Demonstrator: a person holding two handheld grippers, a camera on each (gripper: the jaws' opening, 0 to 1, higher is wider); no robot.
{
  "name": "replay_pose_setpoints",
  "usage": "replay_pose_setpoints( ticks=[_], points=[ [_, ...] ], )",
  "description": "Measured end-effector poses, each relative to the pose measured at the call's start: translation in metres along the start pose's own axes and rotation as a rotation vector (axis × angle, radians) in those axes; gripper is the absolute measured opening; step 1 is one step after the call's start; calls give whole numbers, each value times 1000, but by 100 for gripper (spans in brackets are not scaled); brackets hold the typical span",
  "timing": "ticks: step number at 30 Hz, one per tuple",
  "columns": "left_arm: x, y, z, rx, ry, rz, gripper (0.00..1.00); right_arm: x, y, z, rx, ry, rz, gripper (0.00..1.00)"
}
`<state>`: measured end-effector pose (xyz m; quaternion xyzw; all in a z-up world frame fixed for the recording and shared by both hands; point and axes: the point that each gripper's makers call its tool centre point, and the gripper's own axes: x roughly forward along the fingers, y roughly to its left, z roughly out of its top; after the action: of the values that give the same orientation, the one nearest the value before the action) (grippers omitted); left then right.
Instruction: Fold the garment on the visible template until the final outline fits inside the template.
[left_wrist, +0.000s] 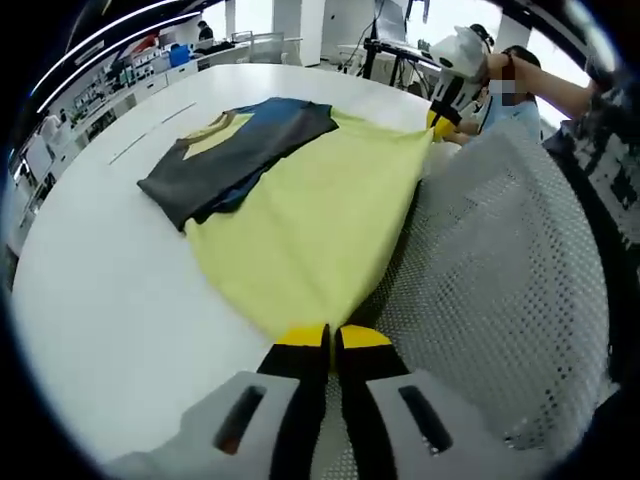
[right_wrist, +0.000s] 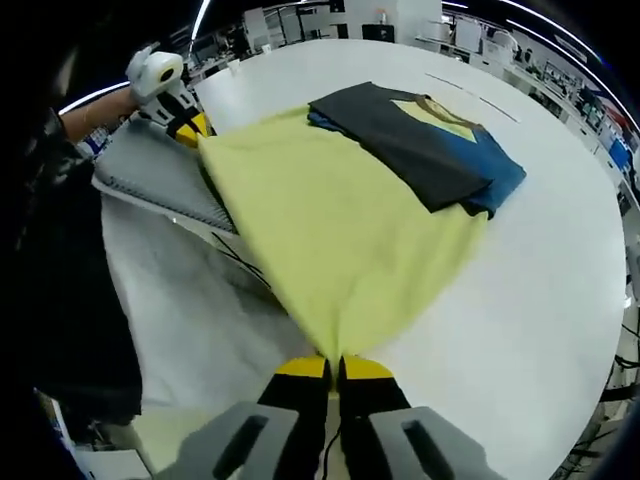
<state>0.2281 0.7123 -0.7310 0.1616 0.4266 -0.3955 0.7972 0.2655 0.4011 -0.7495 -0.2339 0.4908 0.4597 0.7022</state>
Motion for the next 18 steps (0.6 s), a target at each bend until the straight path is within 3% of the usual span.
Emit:
replay_pose_setpoints(
  ticks=[11,18],
  points=[
    [-16,17,28,-8,-36,77,0,-14,-14,17,-23,-27,-54,0],
    [-21,34,46,6,-63,134,0,-26,-30,37,-61,-71,-101,0]
  ],
)
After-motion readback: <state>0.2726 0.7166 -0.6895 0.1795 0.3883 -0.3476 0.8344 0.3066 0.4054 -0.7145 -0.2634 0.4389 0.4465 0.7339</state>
